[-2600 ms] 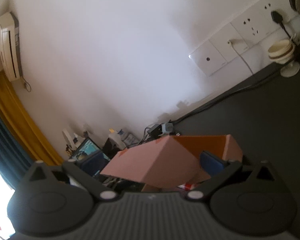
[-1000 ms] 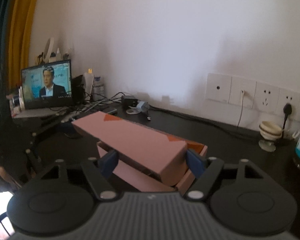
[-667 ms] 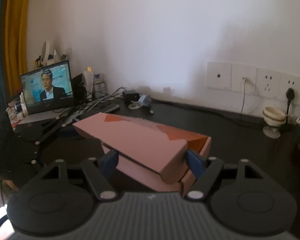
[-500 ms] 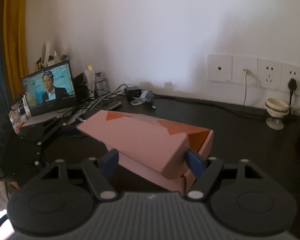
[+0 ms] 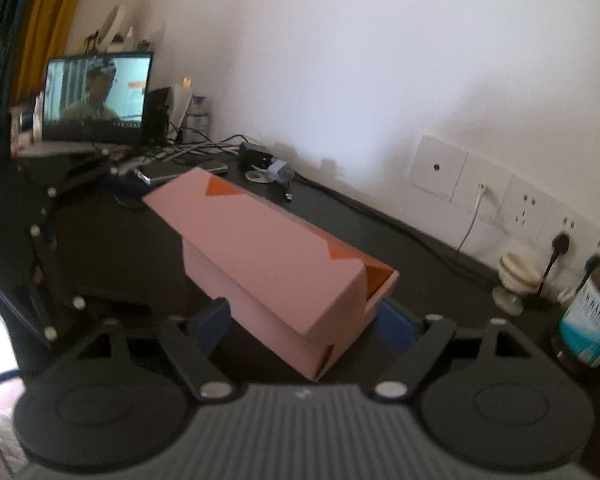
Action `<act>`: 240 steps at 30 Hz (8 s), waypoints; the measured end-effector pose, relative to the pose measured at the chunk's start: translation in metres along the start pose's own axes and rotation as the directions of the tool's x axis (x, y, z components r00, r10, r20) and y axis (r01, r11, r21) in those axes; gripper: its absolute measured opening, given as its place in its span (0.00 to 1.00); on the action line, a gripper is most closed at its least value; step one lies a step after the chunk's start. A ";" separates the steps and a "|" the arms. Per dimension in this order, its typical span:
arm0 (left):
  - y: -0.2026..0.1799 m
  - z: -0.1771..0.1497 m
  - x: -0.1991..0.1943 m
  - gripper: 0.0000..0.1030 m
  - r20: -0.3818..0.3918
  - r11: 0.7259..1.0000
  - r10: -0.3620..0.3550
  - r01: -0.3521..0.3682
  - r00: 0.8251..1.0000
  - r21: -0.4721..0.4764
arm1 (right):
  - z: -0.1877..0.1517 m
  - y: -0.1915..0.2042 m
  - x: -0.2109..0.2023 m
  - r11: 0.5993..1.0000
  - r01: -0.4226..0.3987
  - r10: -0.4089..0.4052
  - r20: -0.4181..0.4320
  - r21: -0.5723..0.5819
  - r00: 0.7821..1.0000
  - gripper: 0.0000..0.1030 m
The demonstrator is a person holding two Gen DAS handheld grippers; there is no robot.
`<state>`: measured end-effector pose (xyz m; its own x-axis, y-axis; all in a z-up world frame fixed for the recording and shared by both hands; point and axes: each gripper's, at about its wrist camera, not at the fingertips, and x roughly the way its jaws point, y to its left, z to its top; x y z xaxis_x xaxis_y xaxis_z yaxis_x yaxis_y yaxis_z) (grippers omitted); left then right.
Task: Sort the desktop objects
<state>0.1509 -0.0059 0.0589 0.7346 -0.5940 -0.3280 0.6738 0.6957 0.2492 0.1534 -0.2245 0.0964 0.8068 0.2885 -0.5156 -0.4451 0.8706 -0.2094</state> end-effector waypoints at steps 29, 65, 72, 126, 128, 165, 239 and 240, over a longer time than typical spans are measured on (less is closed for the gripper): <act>-0.008 0.005 -0.010 1.00 0.014 1.000 0.012 -0.012 1.000 -0.016 | 0.016 -0.039 0.002 0.926 -0.151 0.164 -0.011 0.346 0.986 0.64; 0.003 -0.004 0.019 1.00 -0.139 0.994 -0.038 0.024 0.990 -0.102 | 0.000 -0.014 0.012 0.969 -0.067 0.103 -0.140 0.237 0.985 0.84; 0.002 -0.004 0.018 1.00 -0.135 0.994 -0.033 0.019 0.990 -0.107 | 0.000 -0.048 -0.021 0.924 -0.099 0.127 -0.053 0.368 0.990 0.84; 0.005 0.017 0.017 1.00 -0.186 0.971 -0.084 0.039 0.979 -0.235 | -0.036 -0.066 0.034 0.714 -0.248 0.277 0.062 0.655 0.959 0.88; 0.005 0.018 0.017 1.00 -0.188 0.971 -0.083 0.037 0.979 -0.237 | -0.036 -0.066 0.034 0.714 -0.246 0.275 0.061 0.655 0.960 0.88; 0.015 0.014 0.010 1.00 -0.141 0.921 -0.141 0.078 0.980 -0.382 | -0.035 -0.060 0.032 0.735 -0.221 0.251 0.045 0.641 0.967 0.89; 0.036 -0.004 0.026 1.00 -0.078 0.934 0.208 -0.222 0.975 -0.282 | -0.061 -0.042 0.025 0.838 -0.035 -0.033 0.116 0.545 0.993 0.99; 0.034 -0.003 0.026 1.00 -0.078 0.935 0.212 -0.225 0.974 -0.273 | -0.061 -0.042 0.024 0.838 -0.033 -0.036 0.114 0.545 0.993 0.99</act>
<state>0.1930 0.0039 0.0558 0.8523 -0.3997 -0.3374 0.4425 0.8949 0.0579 0.1680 -0.2781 0.0422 0.8614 0.3008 -0.4094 -0.1874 0.9372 0.2943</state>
